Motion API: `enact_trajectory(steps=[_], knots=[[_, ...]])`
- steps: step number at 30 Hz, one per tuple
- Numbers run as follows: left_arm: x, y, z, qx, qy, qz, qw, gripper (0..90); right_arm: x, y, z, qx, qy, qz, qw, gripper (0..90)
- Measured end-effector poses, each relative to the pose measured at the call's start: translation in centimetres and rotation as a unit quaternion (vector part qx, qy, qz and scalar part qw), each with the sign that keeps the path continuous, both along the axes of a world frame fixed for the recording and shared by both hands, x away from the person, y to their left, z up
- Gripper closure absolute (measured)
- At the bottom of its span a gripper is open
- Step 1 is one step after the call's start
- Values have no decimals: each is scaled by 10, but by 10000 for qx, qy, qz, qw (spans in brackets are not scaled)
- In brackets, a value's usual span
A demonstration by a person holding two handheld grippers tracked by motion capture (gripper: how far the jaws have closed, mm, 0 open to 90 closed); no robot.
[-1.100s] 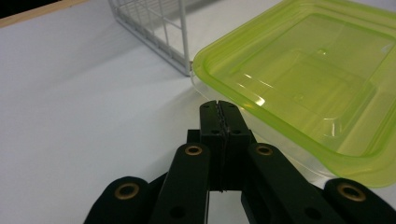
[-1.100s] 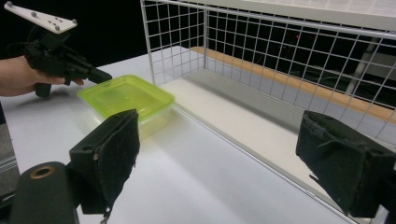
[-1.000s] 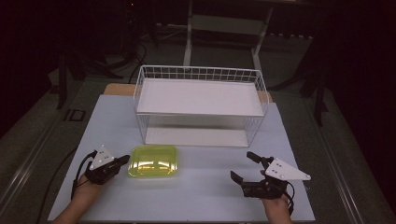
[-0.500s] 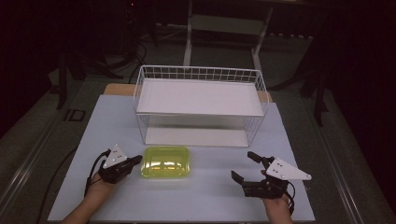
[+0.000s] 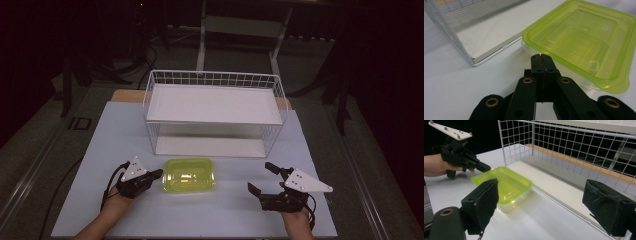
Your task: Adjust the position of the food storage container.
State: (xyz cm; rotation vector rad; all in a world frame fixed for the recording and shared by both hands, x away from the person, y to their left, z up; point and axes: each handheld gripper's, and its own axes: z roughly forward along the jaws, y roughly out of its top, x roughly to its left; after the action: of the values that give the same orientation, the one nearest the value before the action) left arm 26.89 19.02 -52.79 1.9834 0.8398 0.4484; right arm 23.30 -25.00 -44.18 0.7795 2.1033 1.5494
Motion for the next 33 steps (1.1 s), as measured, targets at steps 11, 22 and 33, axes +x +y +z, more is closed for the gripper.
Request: enact_trajectory(steps=[11,22,33], knots=[[6,-19,-1,-67,15,-109,9999,900,0,-1,0,8,24,-8,10000,135],[9,-38,-1,-99,13,-259,9996,900,0,-2,0,4,16,-2,10000,135],[10,-53,-2,-152,35,-383,9991,900,0,-1,0,-12,4,-1,10000,135]])
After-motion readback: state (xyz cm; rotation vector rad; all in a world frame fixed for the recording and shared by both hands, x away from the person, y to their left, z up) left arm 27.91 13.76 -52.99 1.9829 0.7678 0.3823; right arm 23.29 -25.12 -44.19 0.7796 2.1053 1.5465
